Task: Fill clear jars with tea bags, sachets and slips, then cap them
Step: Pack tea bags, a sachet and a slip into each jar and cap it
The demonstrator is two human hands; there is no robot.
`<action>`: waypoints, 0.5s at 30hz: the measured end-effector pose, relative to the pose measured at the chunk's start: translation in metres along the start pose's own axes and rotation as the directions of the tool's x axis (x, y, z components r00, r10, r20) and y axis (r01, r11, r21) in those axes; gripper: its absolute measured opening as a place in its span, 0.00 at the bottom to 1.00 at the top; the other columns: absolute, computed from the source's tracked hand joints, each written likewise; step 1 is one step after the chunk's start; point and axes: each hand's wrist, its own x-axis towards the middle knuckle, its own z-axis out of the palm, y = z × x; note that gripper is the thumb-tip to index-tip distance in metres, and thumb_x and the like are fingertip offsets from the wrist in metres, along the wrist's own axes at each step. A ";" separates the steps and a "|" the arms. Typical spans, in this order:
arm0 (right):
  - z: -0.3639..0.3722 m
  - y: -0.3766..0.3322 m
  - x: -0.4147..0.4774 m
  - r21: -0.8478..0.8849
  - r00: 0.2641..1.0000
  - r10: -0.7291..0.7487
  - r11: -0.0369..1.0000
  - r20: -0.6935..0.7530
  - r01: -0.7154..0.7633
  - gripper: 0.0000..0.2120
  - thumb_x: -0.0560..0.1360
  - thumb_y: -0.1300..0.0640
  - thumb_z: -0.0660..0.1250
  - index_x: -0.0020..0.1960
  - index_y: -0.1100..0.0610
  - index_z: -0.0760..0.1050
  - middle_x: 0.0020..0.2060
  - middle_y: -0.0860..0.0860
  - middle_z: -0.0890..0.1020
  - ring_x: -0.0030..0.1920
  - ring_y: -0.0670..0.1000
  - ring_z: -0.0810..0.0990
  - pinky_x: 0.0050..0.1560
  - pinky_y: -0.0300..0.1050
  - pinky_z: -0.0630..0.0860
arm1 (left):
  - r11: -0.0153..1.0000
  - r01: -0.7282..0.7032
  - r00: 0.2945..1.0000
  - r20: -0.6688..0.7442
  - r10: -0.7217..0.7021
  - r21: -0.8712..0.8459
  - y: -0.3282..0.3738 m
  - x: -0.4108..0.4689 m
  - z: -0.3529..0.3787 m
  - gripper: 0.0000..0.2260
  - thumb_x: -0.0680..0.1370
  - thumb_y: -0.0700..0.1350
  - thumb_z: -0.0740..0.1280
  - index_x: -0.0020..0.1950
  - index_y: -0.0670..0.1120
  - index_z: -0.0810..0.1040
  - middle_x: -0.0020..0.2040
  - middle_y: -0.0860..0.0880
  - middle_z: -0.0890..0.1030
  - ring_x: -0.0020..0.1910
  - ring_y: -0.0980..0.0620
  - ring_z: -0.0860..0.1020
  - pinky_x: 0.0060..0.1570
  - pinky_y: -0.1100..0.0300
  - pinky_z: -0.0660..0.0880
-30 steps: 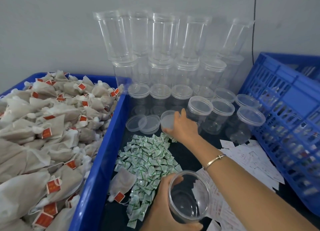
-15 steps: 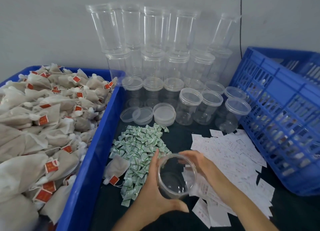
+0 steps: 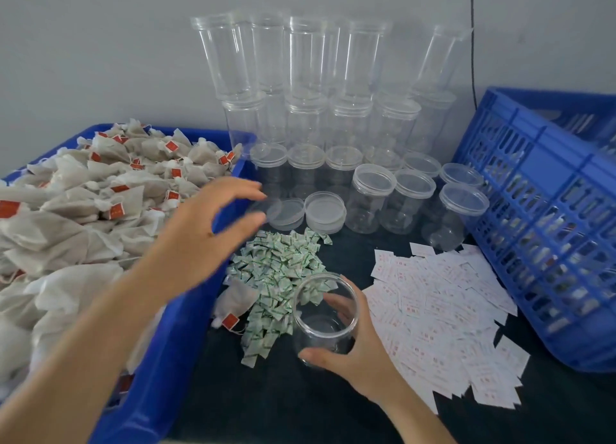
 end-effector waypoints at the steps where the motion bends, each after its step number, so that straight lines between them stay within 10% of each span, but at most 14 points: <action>1: 0.005 0.000 0.001 0.001 0.999 -0.013 1.000 -0.037 0.013 0.52 0.57 0.41 0.84 0.73 0.42 0.60 0.61 0.33 0.75 0.66 0.37 0.73 0.60 0.26 0.69 | 0.999 0.042 0.998 -0.058 -0.041 0.031 -0.010 0.011 -0.008 0.09 0.78 0.49 0.64 0.57 0.55 0.77 0.60 0.62 0.76 0.60 0.65 0.73 0.59 0.68 0.67; 7: 0.024 0.002 0.007 0.036 0.976 -0.062 0.997 -0.211 0.072 0.47 0.58 0.41 0.83 0.71 0.44 0.64 0.61 0.32 0.75 0.66 0.37 0.73 0.59 0.26 0.70 | 0.805 0.489 0.867 -0.090 -0.490 0.335 -0.101 0.044 -0.005 0.13 0.79 0.34 0.60 0.61 0.44 0.76 0.59 0.43 0.78 0.52 0.48 0.76 0.50 0.55 0.72; 10: 0.026 0.003 0.009 0.037 0.970 -0.076 0.996 -0.231 0.086 0.47 0.58 0.37 0.82 0.71 0.43 0.64 0.63 0.35 0.75 0.67 0.41 0.73 0.61 0.29 0.72 | 0.648 0.279 0.864 0.109 -0.492 0.709 -0.126 0.035 0.009 0.12 0.80 0.41 0.59 0.60 0.46 0.77 0.62 0.45 0.75 0.57 0.45 0.74 0.52 0.52 0.72; 15: 0.027 0.005 0.009 0.012 0.961 -0.110 0.993 -0.253 0.117 0.44 0.59 0.37 0.82 0.69 0.31 0.63 0.64 0.36 0.75 0.67 0.42 0.74 0.61 0.30 0.72 | 0.575 0.168 0.902 0.109 -0.417 0.801 -0.134 0.029 0.015 0.10 0.80 0.42 0.59 0.51 0.47 0.80 0.55 0.46 0.77 0.56 0.46 0.72 0.53 0.53 0.72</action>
